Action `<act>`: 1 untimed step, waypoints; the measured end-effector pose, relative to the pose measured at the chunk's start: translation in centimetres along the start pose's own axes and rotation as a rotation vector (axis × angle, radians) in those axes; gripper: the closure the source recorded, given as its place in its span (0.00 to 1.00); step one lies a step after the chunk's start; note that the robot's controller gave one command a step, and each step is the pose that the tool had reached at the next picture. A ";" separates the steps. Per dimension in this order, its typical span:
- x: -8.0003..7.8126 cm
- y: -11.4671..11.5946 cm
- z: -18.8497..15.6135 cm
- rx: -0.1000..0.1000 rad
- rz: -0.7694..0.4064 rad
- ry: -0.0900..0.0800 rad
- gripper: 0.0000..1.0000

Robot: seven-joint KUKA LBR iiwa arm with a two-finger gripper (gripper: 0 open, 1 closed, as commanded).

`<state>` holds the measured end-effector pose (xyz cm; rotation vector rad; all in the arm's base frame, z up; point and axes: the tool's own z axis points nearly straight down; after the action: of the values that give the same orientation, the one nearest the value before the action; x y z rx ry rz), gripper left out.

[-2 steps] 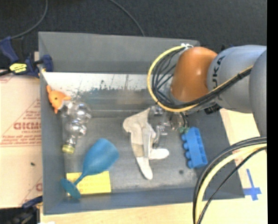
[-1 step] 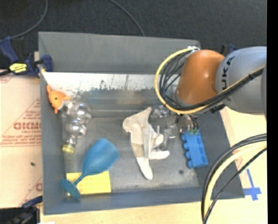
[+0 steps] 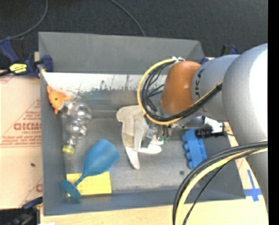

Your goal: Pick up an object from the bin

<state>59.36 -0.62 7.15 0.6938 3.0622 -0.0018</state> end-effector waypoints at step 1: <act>0.0 0.0 0.0 0.000 0.000 0.000 1.00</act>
Offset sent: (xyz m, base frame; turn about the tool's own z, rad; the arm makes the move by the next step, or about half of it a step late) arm -0.0447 0.0186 -0.0015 -0.4805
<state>59.36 -0.62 7.15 0.6933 3.0623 -0.0020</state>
